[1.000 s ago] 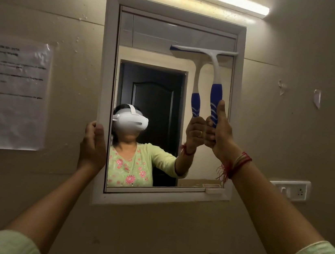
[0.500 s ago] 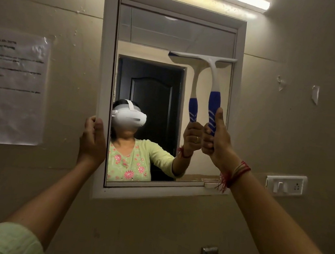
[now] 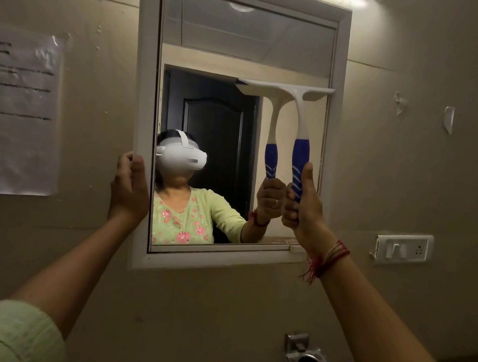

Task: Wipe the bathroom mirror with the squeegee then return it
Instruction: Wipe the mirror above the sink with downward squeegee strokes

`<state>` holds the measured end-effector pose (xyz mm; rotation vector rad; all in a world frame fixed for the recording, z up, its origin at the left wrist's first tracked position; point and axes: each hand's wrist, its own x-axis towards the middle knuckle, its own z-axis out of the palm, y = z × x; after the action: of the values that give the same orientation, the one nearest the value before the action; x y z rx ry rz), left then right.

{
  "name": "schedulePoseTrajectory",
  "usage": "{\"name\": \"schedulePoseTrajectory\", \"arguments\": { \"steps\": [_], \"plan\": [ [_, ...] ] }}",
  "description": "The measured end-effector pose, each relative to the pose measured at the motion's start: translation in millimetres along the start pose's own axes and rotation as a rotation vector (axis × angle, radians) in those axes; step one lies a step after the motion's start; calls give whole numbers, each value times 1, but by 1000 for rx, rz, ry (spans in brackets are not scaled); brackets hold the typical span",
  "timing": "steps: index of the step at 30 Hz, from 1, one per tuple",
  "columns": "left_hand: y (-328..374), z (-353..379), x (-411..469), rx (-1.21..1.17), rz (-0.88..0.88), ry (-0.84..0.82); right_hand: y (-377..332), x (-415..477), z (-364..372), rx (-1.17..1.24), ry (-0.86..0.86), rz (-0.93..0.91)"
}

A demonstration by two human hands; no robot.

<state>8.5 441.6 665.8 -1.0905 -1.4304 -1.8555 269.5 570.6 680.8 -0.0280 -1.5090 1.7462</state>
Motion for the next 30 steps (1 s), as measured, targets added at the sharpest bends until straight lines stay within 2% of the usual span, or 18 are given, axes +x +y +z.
{"name": "schedulePoseTrajectory", "arguments": {
  "steps": [2,5,10,14,18,20,22,24,30],
  "plan": [
    [0,0,0,1,2,-1,5,-1,-2,113,54,-31],
    [1,0,-1,-5,1,1,14,-5,-4,213,11,-17],
    [1,0,0,-8,-6,-4,24,-16,-8,150,63,-22],
    [0,0,1,0,-2,3,31,-22,-13,204,-38,22],
    [-1,0,1,2,-5,6,41,-31,-16,148,-17,1],
    [-1,0,1,3,-7,8,47,-35,-18,82,58,-25],
    [0,0,1,4,-11,4,54,-38,-21,-43,226,-56],
    [-1,0,1,7,-17,-1,61,-41,-23,-107,320,-56],
    [-2,0,2,4,-22,-5,73,-53,-26,-138,350,-43]
  ]
}}
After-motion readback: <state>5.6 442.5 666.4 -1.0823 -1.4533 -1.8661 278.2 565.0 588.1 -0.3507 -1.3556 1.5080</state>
